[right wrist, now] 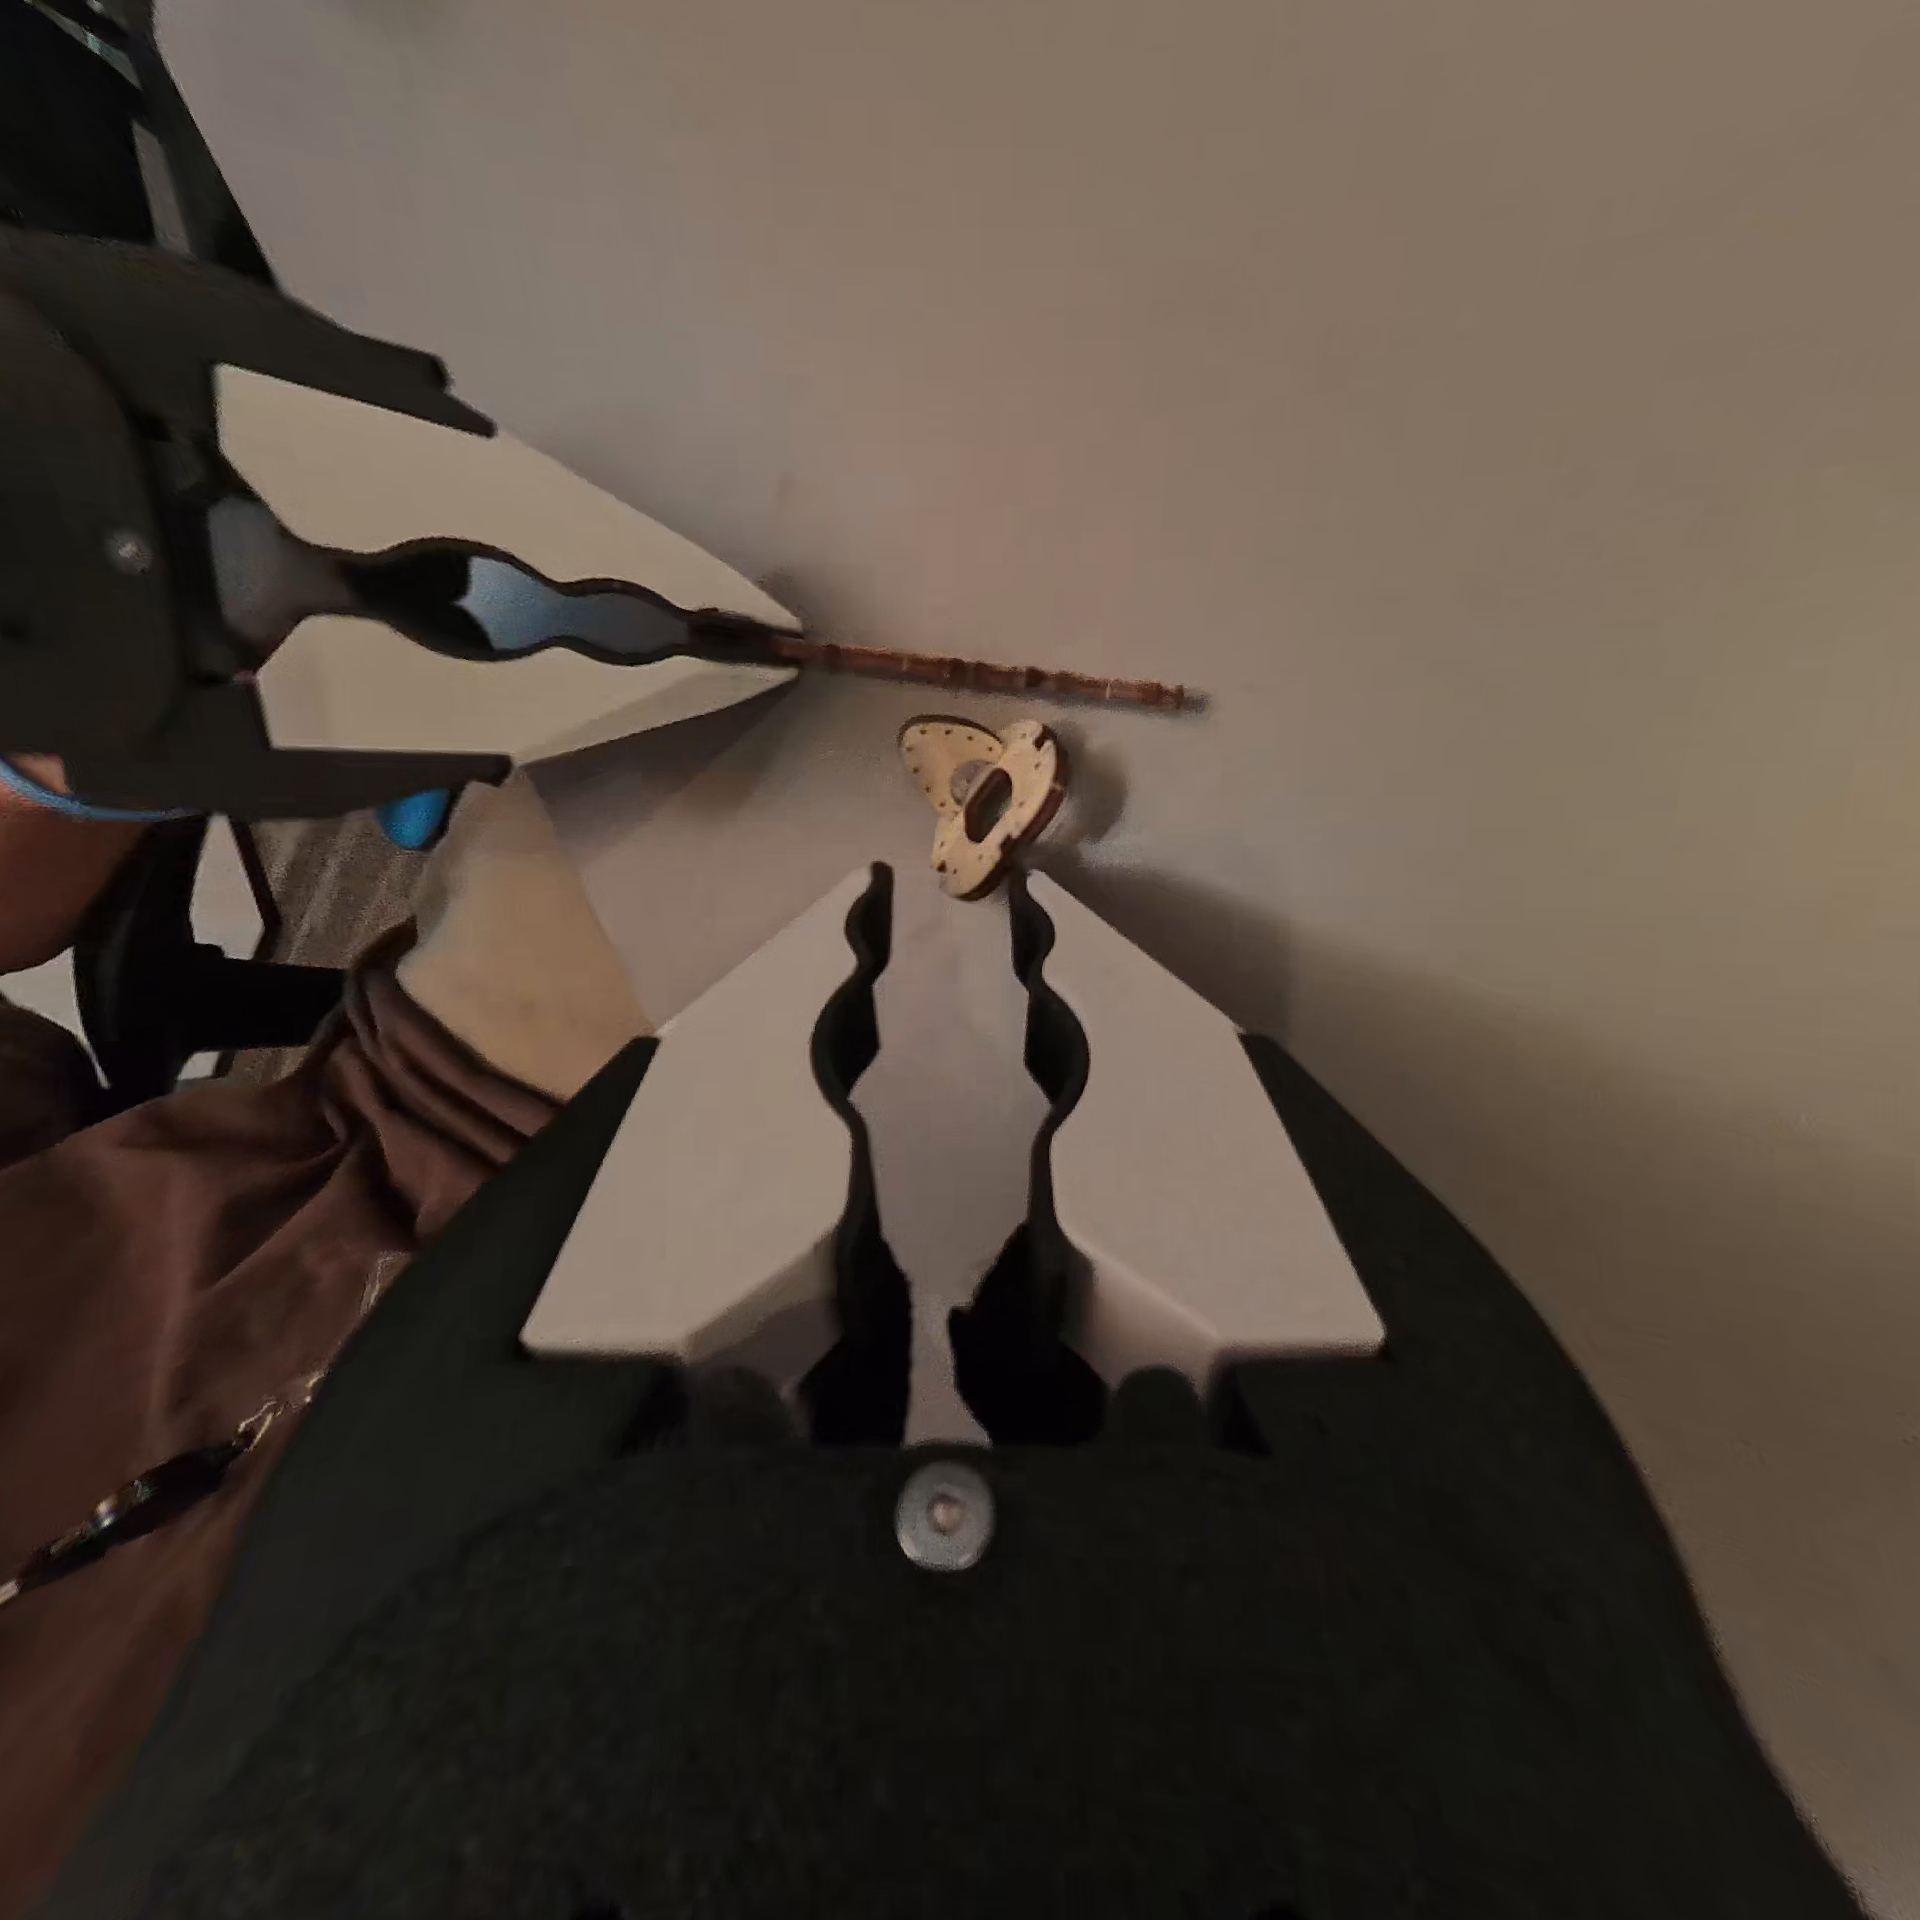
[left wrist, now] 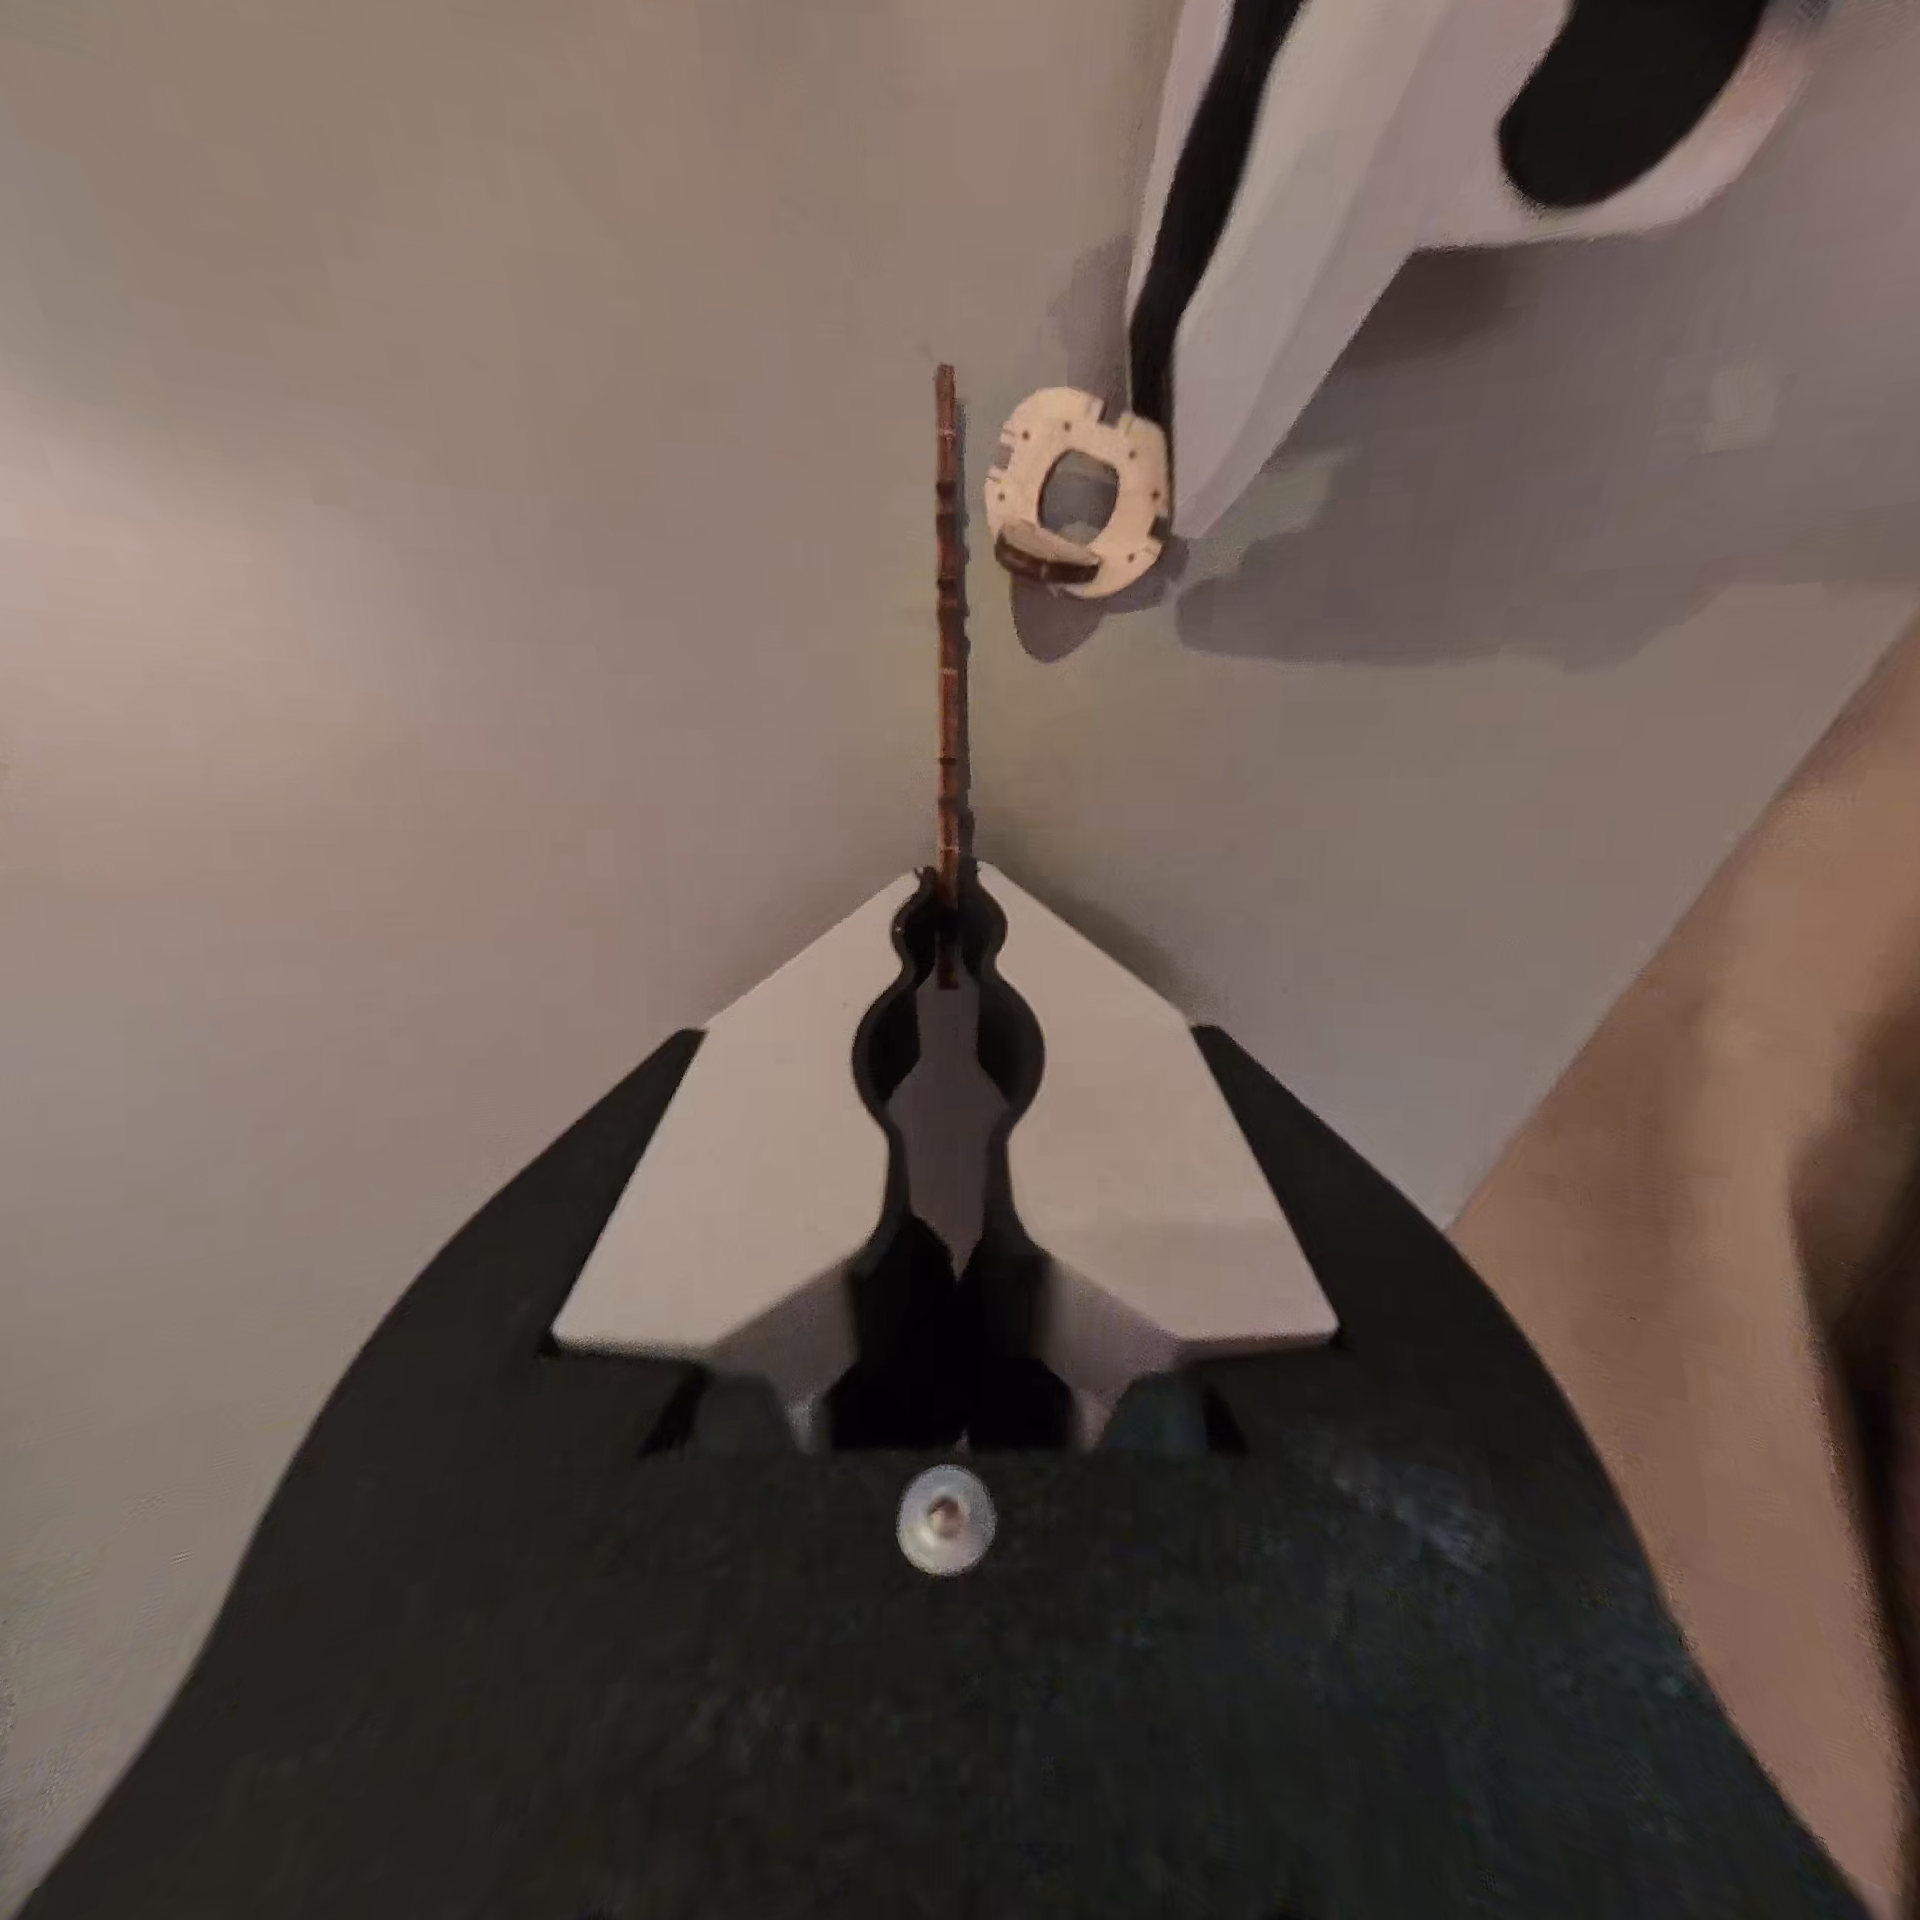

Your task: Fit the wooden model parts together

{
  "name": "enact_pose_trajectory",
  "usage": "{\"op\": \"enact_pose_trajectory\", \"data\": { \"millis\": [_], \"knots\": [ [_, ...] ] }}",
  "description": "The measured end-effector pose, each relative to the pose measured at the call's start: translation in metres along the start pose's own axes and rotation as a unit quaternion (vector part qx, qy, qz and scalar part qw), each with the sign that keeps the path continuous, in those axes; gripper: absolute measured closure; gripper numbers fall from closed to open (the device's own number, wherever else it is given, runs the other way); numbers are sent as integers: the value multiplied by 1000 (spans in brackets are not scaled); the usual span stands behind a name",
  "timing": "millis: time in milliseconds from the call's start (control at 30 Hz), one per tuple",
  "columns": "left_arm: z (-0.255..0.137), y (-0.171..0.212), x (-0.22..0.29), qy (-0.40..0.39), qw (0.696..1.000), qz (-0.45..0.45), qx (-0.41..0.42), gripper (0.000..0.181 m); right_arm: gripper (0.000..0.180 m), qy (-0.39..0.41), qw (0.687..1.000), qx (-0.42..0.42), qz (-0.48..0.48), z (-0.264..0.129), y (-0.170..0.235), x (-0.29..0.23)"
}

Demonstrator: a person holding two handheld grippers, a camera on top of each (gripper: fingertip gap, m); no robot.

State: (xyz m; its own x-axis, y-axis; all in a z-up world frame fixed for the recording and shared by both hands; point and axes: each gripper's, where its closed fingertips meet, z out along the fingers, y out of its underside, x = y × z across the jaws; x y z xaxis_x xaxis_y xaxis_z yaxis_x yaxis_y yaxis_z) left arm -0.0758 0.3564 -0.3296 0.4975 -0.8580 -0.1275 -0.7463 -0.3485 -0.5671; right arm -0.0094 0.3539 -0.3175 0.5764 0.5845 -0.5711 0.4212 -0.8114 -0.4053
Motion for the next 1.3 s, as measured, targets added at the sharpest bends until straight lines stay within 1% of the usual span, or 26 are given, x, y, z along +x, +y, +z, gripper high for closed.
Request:
{"op": "enact_pose_trajectory", "data": {
  "millis": [67, 133, 200, 300, 367, 433, 533, 600, 633, 667, 733, 767, 833, 900, 967, 1067, 1100, 1167, 1300],
  "knots": [
    [1, -2, 2, 33, 999, -35, 13, 180, 151, -3, 1000, 26, -10, -10, 0, -1],
    [1, -7, 5, 61, 996, -56, 25, 180, 153, 3, 997, 73, -13, -29, 3, -3],
    [1, -14, 5, 73, 995, -56, 37, 178, 152, 32, 991, 129, -17, -54, 9, 7],
    [-4, -25, 2, 83, 993, -48, 63, 164, 151, 91, 974, 206, 14, -97, 29, 39],
    [-9, -31, -7, 73, 993, -45, 83, 153, 147, 114, 962, 242, 51, -125, 49, 57],
    [-13, -35, -19, 59, 992, -39, 103, 150, 142, 133, 944, 293, 68, -153, 62, 68],
    [-13, -41, -39, 31, 990, -39, 135, 142, 140, 154, 913, 373, 61, -186, 68, 78],
    [-11, -45, -57, 4, 986, -47, 159, 130, 138, 166, 897, 408, 35, -202, 64, 81],
    [-10, -44, -66, -6, 984, -60, 167, 129, 138, 183, 892, 413, 17, -206, 64, 84],
    [-8, -40, -76, -9, 982, -79, 171, 135, 138, 204, 889, 410, -5, -207, 64, 88],
    [-8, -38, -98, -9, 971, -129, 201, 138, 135, 249, 888, 384, -51, -206, 66, 97],
    [-9, -37, -109, -9, 963, -156, 218, 137, 134, 263, 891, 365, -64, -202, 69, 101],
    [-8, -33, -127, -4, 953, -203, 225, 137, 133, 276, 901, 328, -73, -193, 75, 109],
    [-8, -32, -138, -15, 949, -216, 229, 138, 133, 284, 909, 296, -74, -185, 81, 117],
    [-2, -30, -135, -7, 954, -212, 212, 138, 133, 287, 916, 274, -60, -179, 86, 127],
    [21, -21, -121, 2, 975, -179, 134, 138, 132, 260, 923, 282, -30, -177, 78, 135],
    [27, -19, -116, 2, 981, -158, 113, 144, 132, 250, 924, 288, -24, -179, 73, 137],
    [28, -20, -116, -22, 986, -126, 108, 157, 131, 240, 926, 291, -21, -177, 67, 140],
    [31, -21, -117, -12, 986, -129, 106, 168, 130, 238, 937, 254, -31, -159, 74, 145]
  ]
}}
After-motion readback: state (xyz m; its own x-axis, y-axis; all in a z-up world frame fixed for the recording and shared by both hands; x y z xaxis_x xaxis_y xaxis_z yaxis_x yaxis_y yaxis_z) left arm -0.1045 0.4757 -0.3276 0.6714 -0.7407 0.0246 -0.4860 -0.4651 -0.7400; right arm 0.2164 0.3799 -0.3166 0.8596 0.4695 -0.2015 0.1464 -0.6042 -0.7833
